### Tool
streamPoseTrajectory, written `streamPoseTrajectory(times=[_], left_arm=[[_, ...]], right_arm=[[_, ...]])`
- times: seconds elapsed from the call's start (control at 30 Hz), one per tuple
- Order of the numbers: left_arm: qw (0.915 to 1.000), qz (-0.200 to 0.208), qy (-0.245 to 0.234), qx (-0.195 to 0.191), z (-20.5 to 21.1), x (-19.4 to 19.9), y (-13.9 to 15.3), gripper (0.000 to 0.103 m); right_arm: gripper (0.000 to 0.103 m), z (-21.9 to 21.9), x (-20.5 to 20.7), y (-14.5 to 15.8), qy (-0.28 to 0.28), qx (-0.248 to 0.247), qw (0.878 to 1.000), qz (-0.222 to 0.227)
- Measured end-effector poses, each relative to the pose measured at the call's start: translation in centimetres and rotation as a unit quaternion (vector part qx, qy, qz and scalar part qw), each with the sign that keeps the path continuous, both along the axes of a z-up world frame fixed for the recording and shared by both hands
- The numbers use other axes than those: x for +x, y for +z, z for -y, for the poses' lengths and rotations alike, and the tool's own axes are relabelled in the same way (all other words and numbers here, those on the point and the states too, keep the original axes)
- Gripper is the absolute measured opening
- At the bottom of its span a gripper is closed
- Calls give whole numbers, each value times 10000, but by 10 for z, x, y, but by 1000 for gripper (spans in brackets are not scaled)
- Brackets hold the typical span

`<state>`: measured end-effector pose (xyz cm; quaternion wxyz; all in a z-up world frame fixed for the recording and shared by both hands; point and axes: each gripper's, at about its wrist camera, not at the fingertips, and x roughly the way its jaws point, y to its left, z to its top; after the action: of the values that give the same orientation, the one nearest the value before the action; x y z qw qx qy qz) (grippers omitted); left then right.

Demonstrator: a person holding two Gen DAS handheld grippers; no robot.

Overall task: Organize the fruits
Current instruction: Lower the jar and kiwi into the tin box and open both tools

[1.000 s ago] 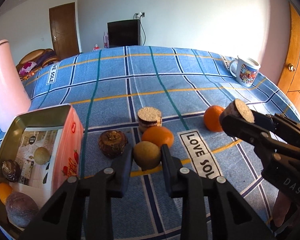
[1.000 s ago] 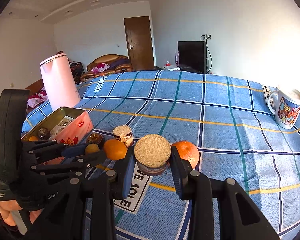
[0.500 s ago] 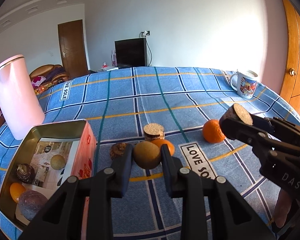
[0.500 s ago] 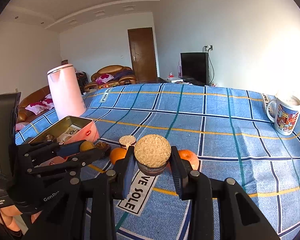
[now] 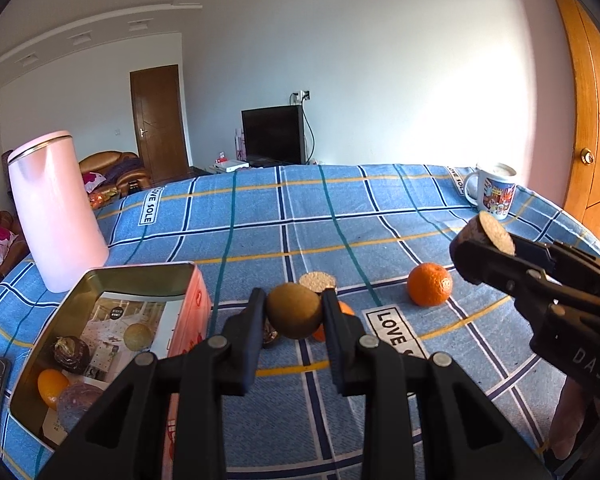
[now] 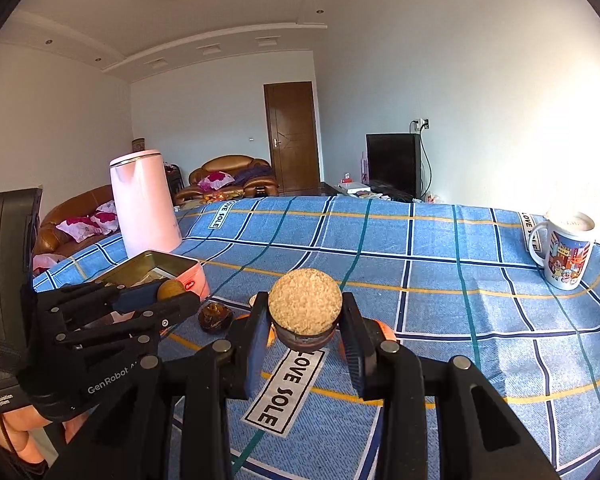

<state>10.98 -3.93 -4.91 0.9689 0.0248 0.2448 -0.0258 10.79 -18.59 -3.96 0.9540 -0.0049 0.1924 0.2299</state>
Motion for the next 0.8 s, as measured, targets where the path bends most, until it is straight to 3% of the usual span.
streamPoseTrajectory(times=[0.37, 0.8], left_arm=[[9992, 388, 73, 115, 3, -12, 6, 30], [9991, 424, 90, 22, -8, -19, 8, 29]], right_arm=[[36, 1, -12, 5, 31, 24, 9993, 369], [36, -8, -15, 6, 10, -186, 9988, 458]])
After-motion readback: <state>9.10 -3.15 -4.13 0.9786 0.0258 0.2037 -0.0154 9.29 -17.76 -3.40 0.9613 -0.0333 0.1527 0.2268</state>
